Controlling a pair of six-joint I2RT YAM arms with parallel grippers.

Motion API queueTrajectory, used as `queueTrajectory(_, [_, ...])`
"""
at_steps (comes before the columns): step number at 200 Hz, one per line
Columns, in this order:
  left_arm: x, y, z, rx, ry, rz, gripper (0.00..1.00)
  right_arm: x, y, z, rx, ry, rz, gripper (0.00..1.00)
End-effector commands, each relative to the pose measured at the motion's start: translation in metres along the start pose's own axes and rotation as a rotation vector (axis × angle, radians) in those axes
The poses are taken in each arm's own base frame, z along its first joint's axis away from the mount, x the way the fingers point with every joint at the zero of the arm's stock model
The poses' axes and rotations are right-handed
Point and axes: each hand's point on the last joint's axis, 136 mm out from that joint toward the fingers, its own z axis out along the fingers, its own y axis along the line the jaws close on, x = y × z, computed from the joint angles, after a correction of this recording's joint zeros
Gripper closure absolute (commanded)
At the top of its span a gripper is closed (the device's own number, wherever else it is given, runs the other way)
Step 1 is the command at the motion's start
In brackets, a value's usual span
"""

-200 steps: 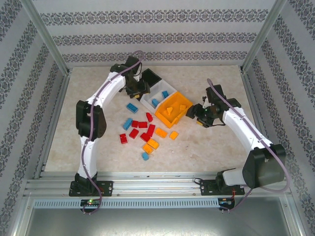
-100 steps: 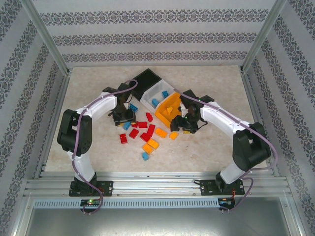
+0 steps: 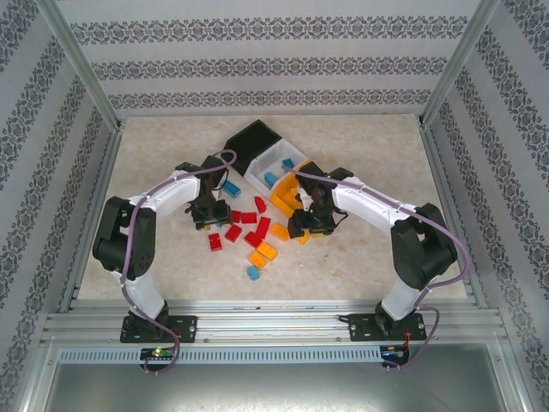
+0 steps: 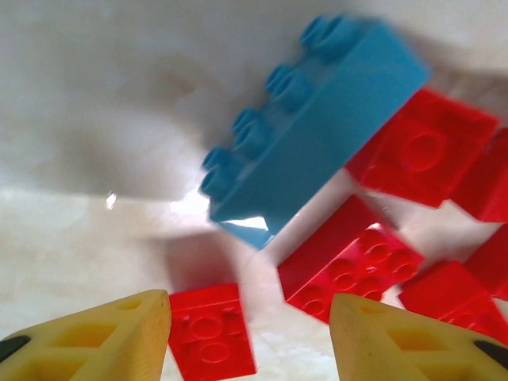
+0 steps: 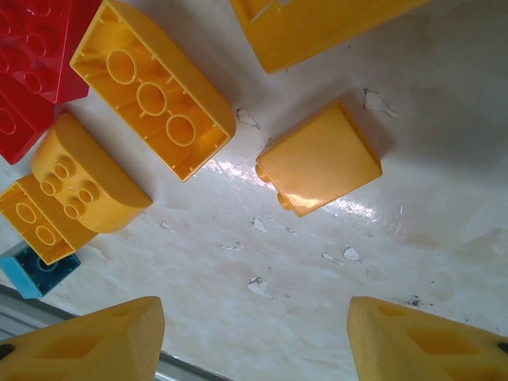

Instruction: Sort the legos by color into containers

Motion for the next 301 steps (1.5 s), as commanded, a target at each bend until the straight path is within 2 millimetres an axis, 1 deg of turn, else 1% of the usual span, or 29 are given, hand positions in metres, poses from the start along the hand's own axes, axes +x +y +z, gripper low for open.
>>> queueTrajectory(1, [0.021, 0.018, -0.006, -0.055, 0.000, -0.092, 0.44, 0.001, -0.002, -0.001, 0.028, 0.004, -0.019, 0.36])
queueTrajectory(17, [0.030, 0.019, 0.002, -0.026, 0.007, -0.160, 0.43, 0.001, -0.003, 0.000, 0.029, 0.007, -0.019, 0.36])
queueTrajectory(29, [0.033, 0.016, 0.009, 0.003, 0.015, -0.196, 0.43, 0.001, -0.003, 0.001, 0.027, 0.008, -0.019, 0.36])
queueTrajectory(50, [0.031, 0.007, 0.019, 0.044, 0.027, -0.230, 0.43, 0.000, -0.002, 0.002, 0.024, 0.012, -0.026, 0.36])
queueTrajectory(68, [0.028, 0.008, 0.024, 0.029, 0.035, -0.240, 0.43, 0.000, -0.002, 0.002, 0.025, 0.012, -0.029, 0.36])
queueTrajectory(101, [0.029, 0.012, 0.033, -0.006, 0.063, -0.236, 0.44, 0.001, -0.004, 0.000, 0.031, 0.010, -0.035, 0.36])
queueTrajectory(115, [0.029, 0.013, 0.037, -0.011, 0.070, -0.236, 0.48, 0.002, -0.004, 0.001, 0.035, 0.011, -0.036, 0.36])
queueTrajectory(121, [0.029, 0.013, 0.038, -0.014, 0.073, -0.237, 0.52, 0.002, -0.004, 0.000, 0.036, 0.010, -0.036, 0.36])
queueTrajectory(126, [0.029, 0.014, 0.039, -0.018, 0.075, -0.237, 0.58, 0.001, -0.004, 0.000, 0.036, 0.009, -0.037, 0.36])
queueTrajectory(135, [0.028, 0.014, 0.038, -0.020, 0.074, -0.236, 0.66, 0.001, -0.005, 0.000, 0.039, 0.008, -0.038, 0.36])
queueTrajectory(148, [0.026, 0.014, 0.034, -0.028, 0.070, -0.227, 0.70, 0.000, -0.005, -0.002, 0.040, 0.002, -0.039, 0.36])
queueTrajectory(164, [0.022, 0.014, 0.023, -0.032, 0.054, -0.205, 0.76, 0.000, -0.007, -0.002, 0.043, 0.001, -0.037, 0.36])
queueTrajectory(186, [0.008, 0.013, 0.003, -0.020, 0.011, -0.180, 0.76, 0.000, -0.010, -0.002, 0.041, -0.004, -0.026, 0.36])
queueTrajectory(201, [-0.008, 0.009, -0.014, 0.003, -0.030, -0.171, 0.76, -0.001, -0.013, -0.004, 0.038, -0.009, -0.011, 0.36])
queueTrajectory(219, [-0.037, -0.006, -0.037, 0.066, -0.095, -0.155, 0.76, -0.002, -0.021, -0.010, 0.035, -0.028, 0.018, 0.36])
queueTrajectory(235, [-0.072, -0.023, -0.059, 0.125, -0.161, -0.143, 0.75, -0.003, -0.028, -0.016, 0.026, -0.053, 0.054, 0.36])
queueTrajectory(255, [-0.119, -0.049, -0.079, 0.199, -0.226, -0.135, 0.75, -0.001, -0.038, -0.022, 0.018, -0.077, 0.096, 0.36])
queueTrajectory(279, [-0.172, -0.079, -0.093, 0.262, -0.276, -0.123, 0.75, 0.002, -0.044, -0.028, 0.021, -0.097, 0.125, 0.36])
queueTrajectory(295, [-0.200, -0.094, -0.093, 0.283, -0.297, -0.114, 0.75, 0.003, -0.046, -0.033, 0.025, -0.111, 0.138, 0.36])
queueTrajectory(301, [-0.209, -0.098, -0.090, 0.286, -0.294, -0.115, 0.75, 0.004, -0.046, -0.034, 0.026, -0.113, 0.142, 0.36])
